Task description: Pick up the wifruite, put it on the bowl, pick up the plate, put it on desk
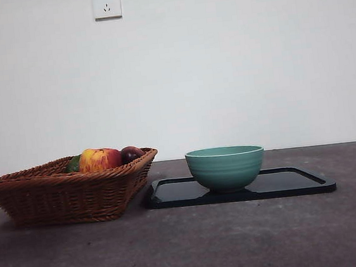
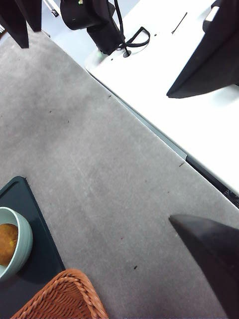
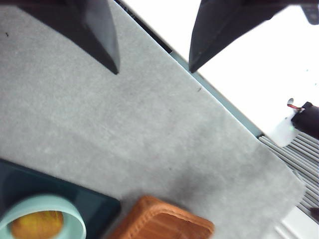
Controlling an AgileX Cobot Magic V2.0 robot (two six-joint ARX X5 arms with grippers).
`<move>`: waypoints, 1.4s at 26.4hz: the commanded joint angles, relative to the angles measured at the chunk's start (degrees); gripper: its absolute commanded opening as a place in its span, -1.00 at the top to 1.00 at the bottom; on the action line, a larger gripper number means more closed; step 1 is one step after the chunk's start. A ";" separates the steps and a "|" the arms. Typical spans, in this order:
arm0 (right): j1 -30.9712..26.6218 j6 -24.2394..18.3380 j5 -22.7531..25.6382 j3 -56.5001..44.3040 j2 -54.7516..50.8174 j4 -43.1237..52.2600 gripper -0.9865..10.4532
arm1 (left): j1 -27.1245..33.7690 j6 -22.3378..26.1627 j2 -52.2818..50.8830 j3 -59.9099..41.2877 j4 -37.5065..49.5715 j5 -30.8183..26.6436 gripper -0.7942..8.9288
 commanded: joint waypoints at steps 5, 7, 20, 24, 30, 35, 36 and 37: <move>0.33 0.92 -0.09 -0.13 0.07 1.25 0.44 | -0.26 1.09 0.31 0.55 0.63 0.26 0.07; 0.33 0.92 -0.09 -0.13 0.07 1.36 0.44 | -0.26 1.09 0.31 0.55 0.63 0.26 0.07; 0.33 0.90 -0.09 -0.11 0.07 1.40 0.44 | -0.26 1.09 0.31 0.55 0.61 0.26 0.07; 0.33 0.90 -0.09 -0.11 0.07 1.42 0.44 | -0.26 1.07 0.31 0.55 0.63 0.26 0.07; 0.33 0.90 -0.09 -0.11 0.07 1.42 0.44 | -0.26 0.85 0.31 0.55 0.72 0.26 0.07; 0.33 0.87 -0.09 -0.11 0.07 1.46 0.44 | -0.26 0.76 0.61 0.85 4.37 0.26 0.07; 0.33 0.87 -0.07 -0.11 0.07 1.46 0.44 | -0.26 0.46 1.01 1.20 5.33 0.26 0.07; 0.33 0.87 -0.07 -0.11 0.07 1.49 0.44 | -0.26 0.00 1.66 1.68 6.10 0.26 0.07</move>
